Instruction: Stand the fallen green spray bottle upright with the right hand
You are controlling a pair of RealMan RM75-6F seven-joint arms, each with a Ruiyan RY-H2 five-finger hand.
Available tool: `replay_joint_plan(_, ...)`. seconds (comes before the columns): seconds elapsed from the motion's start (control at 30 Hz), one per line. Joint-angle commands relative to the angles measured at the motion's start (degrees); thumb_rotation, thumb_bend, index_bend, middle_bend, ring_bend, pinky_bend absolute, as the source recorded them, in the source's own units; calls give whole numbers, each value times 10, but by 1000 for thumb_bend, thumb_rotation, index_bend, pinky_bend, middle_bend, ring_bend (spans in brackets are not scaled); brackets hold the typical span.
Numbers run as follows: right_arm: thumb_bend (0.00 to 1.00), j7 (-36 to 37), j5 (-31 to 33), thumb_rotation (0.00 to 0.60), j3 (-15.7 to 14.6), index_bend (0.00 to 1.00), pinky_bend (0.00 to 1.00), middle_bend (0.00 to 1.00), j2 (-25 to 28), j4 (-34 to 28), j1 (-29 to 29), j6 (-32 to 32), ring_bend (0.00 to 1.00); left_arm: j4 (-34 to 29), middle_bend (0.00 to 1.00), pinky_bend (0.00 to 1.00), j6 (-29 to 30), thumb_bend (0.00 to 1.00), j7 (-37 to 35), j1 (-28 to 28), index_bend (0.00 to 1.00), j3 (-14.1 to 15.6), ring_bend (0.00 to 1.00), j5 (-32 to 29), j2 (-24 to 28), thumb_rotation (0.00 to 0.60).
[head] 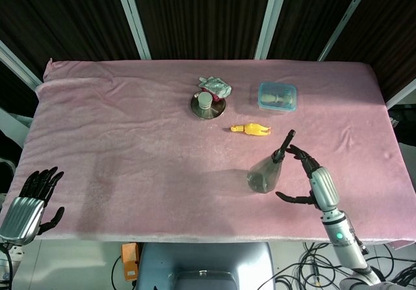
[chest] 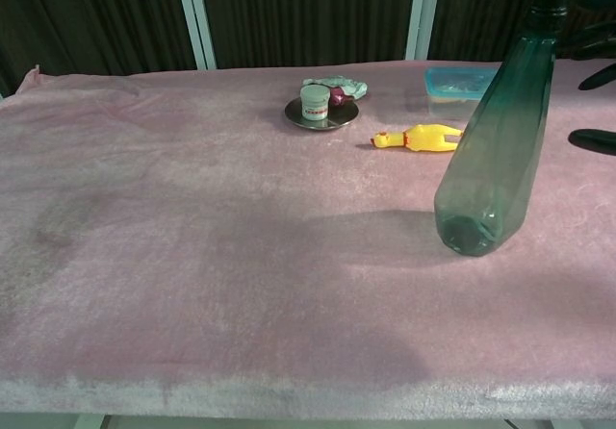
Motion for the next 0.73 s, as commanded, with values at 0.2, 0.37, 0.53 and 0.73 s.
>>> replay_joint_plan(0.2, 192, -193, -2, 600, -66, 66, 251, 147, 137, -106, -100, 47, 81, -2, 0, 0, 6, 393, 6, 2, 0, 1, 0, 5, -1, 600)
replay_joint_plan(0.37, 191, -431, 104, 600, -93, 0, 0, 12, 234, -236, -156, 16, 0, -5, 0, 0, 12, 392, 19, 5, 0, 3, 0, 10, -3, 600)
replay_joint_plan(0.53, 192, -430, 128, 600, -71, 0, 0, 30, 221, -238, -185, 45, 0, -5, 0, 0, 20, 392, 25, 8, 0, 3, 0, 15, -4, 600)
replay_joint_plan(0.73, 191, -410, 124, 600, -54, 0, 0, 32, 217, -224, -186, 33, 0, -6, 0, 0, 21, 393, 25, 9, 0, 0, 0, 10, -5, 600)
